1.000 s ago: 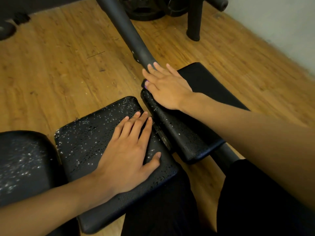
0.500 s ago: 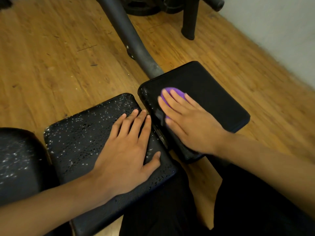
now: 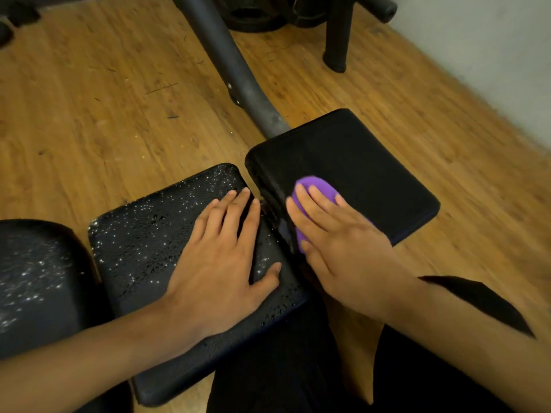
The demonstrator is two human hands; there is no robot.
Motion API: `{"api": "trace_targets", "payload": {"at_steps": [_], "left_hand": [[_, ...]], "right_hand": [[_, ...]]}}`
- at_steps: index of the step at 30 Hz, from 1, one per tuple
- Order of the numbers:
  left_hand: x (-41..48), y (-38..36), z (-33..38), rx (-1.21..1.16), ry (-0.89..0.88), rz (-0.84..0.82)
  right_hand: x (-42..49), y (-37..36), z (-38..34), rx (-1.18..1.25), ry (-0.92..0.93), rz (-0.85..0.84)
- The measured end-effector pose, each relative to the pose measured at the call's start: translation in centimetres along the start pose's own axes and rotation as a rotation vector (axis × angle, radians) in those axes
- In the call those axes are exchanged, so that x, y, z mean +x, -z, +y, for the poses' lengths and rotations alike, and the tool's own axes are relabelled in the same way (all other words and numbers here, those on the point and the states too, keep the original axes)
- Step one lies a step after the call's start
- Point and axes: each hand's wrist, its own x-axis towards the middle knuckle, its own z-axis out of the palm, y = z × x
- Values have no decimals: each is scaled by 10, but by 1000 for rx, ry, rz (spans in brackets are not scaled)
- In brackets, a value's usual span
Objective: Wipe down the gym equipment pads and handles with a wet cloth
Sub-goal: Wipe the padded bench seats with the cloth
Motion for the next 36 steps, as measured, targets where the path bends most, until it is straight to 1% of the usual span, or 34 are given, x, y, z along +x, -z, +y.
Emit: {"api": "trace_targets", "payload": {"at_steps": [2,3,7,10,12,14,17,19,21,23,25,27,30,33,36], "left_hand": [[0,1,1,1,29,1],[0,1,1,3,44,-7],[1,2,3,0,84,-19],[2,2,2,-9,100,-13],[1,2,0,-11,100,-22],[0,1,-1,-7,98,-22],[-1,0,-2,-9,98,-23],[-1,-1,-2,-13,91,-21],[-1,-1,-1,-16,92,-17],[0,-1,-1,-20,90,-15],[1,-1,-1,-21,88,-15],[2,-1,-1,-23,86,-19],[3,0,-2,-21,85,-23],[2,-2,-4,-14,82,-20],[-1,-2,-3,-1,78,-12]], "right_hand": [[-14,-2,0,-51,6,1],[-6,-2,-1,-67,20,2],[79,4,-11,-131,102,50],[141,13,-17,-190,110,1],[156,16,-20,-182,110,-20],[147,14,-20,-124,61,9],[96,8,-19,-32,-24,38],[51,1,-20,-34,-4,21],[14,-9,-17,-105,36,17],[-5,-17,-13,-175,84,24],[3,-18,-9,-195,110,17],[27,-12,-11,-143,64,30],[71,-7,-17,-102,10,97],[114,-1,-19,-109,25,66],[149,11,-21,-48,-26,64]]}}
